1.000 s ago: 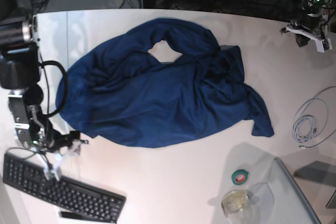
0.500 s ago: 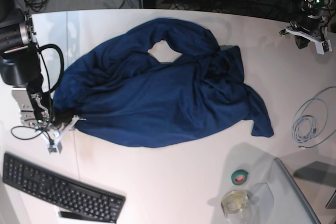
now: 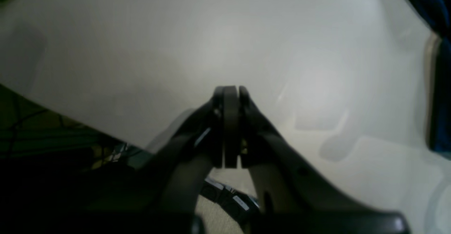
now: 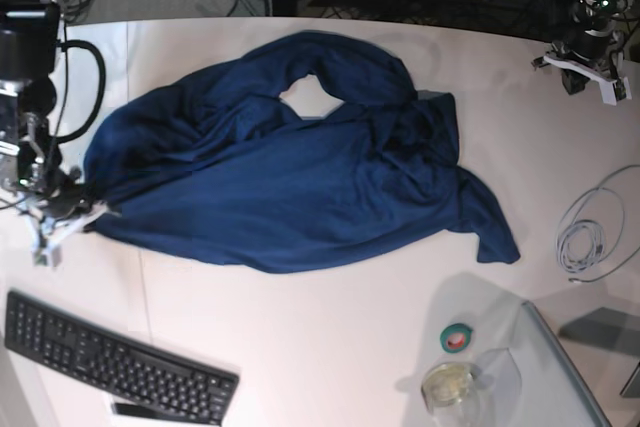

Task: Layout the t-shirt on the table in an organized manner, then fold the t-shirt properly
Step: 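Drag the held fabric outward with the right gripper and release, then grasp the shirt edge with the right gripper and push it inward, then pull the held shirt edge toward the keyboard with the right gripper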

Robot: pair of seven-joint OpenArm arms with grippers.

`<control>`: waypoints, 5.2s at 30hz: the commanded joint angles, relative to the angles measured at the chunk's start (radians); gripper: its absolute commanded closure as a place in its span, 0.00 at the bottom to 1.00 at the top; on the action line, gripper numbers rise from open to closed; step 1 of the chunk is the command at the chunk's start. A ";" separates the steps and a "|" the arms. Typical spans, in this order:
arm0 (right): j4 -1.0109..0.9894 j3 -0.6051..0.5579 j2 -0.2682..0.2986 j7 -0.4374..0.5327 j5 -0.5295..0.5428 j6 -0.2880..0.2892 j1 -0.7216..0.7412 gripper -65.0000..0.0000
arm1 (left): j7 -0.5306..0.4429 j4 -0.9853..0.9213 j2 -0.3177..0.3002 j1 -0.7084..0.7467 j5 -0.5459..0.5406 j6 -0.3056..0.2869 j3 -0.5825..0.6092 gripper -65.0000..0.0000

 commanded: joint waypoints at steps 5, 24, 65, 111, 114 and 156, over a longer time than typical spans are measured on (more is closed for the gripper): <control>0.225 0.094 0.017 -0.037 0.006 -0.002 -0.074 1.00 | -0.021 0.017 -0.016 0.002 -0.008 0.003 -0.006 1.00; -0.105 -0.297 -0.112 -0.153 0.000 -0.008 0.304 0.38 | -0.021 0.017 -0.012 -0.001 -0.008 0.003 -0.015 1.00; 0.550 -0.377 -0.121 -0.160 0.005 -0.009 -0.226 0.99 | -0.021 0.009 -0.016 -0.010 -0.008 0.003 -0.007 1.00; 0.323 -0.375 -0.156 -0.330 0.000 -0.011 0.111 1.00 | -0.024 -0.028 -0.017 0.000 -0.008 0.003 -0.016 1.00; 0.371 -0.335 -0.153 -0.351 0.000 -0.011 0.116 1.00 | -0.024 -0.026 -0.017 0.000 -0.008 0.003 -0.016 1.00; -0.235 -0.412 -0.247 -0.138 0.002 -0.002 0.311 0.45 | -0.022 -0.026 -0.014 -0.012 -0.008 0.003 -0.007 1.00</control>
